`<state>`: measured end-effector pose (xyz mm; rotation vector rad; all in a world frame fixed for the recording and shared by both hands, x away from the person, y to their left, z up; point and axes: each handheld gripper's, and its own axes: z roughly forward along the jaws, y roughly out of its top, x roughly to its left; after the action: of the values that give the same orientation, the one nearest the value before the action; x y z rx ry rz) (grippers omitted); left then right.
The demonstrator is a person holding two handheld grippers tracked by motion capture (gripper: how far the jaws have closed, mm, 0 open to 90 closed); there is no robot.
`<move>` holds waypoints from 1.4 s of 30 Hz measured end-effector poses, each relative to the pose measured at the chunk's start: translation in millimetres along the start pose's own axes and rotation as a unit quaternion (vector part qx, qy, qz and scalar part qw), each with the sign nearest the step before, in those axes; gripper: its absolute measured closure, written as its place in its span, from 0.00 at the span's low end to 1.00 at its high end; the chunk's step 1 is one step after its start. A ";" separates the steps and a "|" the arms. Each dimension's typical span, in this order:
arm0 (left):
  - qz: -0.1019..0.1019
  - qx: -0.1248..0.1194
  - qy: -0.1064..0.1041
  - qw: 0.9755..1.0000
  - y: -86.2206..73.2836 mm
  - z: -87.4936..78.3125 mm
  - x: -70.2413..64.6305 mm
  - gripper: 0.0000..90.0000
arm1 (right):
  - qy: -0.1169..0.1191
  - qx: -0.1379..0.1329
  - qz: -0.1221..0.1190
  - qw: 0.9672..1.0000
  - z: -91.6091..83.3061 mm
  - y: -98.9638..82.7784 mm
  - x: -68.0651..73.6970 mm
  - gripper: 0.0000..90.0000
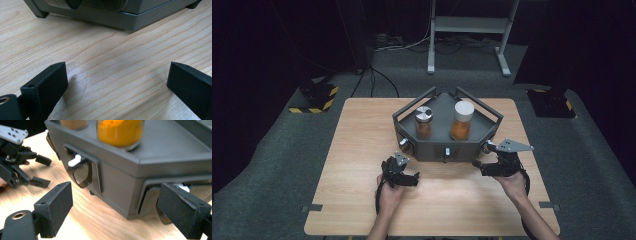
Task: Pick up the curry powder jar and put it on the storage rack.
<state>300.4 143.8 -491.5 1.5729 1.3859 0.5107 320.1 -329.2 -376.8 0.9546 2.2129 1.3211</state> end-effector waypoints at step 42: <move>0.000 0.000 0.000 1.000 0.0 0.0 0.0 0.04 | -0.072 0.110 0.027 0.991 44.0 -50.6 10.5 0.15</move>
<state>300.4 143.9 -491.5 1.5728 1.3857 0.5108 322.6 -311.1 -442.2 1.1577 2.2669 1.0107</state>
